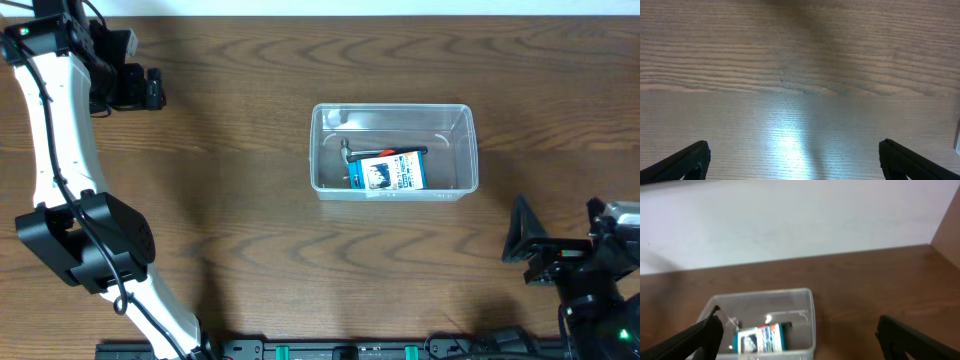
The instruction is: Pack container
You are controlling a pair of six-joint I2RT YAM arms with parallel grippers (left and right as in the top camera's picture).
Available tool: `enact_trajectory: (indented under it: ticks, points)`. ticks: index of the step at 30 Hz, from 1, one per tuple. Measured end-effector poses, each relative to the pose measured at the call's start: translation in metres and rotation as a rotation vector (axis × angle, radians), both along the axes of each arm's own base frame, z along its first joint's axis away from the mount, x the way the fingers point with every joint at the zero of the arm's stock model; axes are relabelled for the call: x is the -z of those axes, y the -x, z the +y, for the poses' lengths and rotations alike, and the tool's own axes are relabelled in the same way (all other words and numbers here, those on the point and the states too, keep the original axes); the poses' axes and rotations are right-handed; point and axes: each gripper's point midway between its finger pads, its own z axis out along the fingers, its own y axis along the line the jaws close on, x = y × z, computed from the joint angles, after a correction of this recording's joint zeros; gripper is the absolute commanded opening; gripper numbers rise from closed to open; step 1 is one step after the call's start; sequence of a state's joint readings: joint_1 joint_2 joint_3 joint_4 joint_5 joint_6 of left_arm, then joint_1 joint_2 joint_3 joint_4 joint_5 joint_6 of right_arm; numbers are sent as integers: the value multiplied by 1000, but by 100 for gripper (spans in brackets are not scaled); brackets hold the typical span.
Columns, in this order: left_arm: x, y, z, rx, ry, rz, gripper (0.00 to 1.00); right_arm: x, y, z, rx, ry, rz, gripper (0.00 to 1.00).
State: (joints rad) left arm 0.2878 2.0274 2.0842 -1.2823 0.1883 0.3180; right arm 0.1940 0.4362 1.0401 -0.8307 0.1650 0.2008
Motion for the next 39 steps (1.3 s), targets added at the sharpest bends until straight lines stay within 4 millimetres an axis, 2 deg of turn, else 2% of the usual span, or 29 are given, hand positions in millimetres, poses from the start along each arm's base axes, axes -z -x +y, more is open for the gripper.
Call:
enact_trajectory:
  ticks: [13, 17, 24, 28, 33, 39]
  points:
    - [0, 0, 0, 0, 0, 0, 98, 5, 1, 1, -11, 17, 19, 99]
    - [0, 0, 0, 0, 0, 0, 98, 4, 6, -8, 30, 25, 6, 99]
    - [0, 0, 0, 0, 0, 0, 98, -12, 51, -30, 146, 20, -156, 99]
    - [0, 0, 0, 0, 0, 0, 98, -8, 67, -33, 157, 66, -215, 99]
    - [0, 0, 0, 0, 0, 0, 98, 6, 60, -33, 152, 132, -272, 99]
    - [0, 0, 0, 0, 0, 0, 98, 29, 34, -31, 142, 161, -264, 99]
